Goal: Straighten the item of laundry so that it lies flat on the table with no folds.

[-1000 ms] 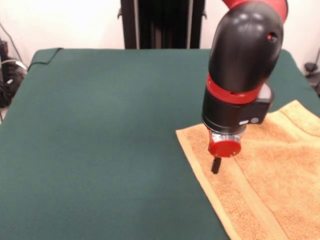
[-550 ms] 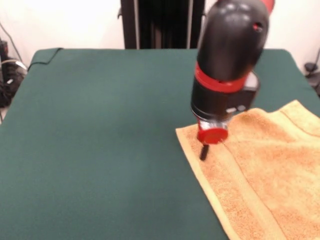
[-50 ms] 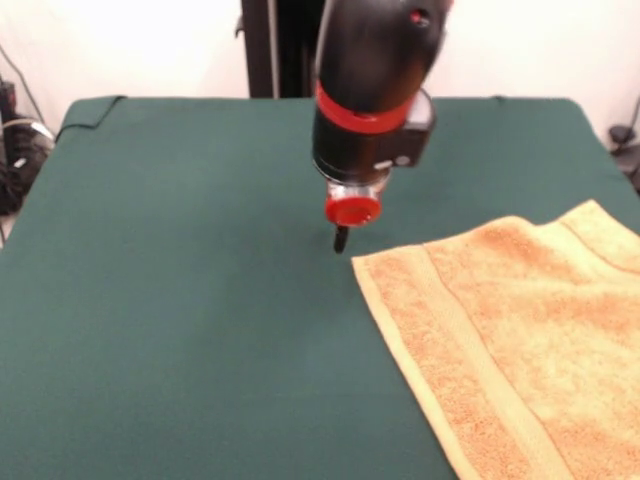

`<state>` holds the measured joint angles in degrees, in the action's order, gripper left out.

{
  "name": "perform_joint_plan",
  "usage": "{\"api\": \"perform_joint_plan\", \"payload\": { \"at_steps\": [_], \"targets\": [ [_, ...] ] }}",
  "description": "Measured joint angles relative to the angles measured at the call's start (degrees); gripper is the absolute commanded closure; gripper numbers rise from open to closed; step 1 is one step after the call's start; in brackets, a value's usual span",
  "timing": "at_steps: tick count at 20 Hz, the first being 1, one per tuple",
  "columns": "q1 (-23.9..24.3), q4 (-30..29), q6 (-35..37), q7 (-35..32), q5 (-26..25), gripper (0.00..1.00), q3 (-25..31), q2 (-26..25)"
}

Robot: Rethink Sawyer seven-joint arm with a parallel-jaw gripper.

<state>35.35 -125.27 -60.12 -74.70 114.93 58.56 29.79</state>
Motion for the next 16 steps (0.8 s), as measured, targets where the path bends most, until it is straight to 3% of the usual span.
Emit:
{"api": "perform_joint_plan", "payload": {
  "at_steps": [7, 16],
  "targets": [
    [-3.1, 0.0, 0.0, 0.2, -4.6, 0.0, -2.4, -1.3],
    [-8.8, 2.4, -0.3, 0.2, -2.3, 0.0, -1.2, -0.8]
  ]
}}
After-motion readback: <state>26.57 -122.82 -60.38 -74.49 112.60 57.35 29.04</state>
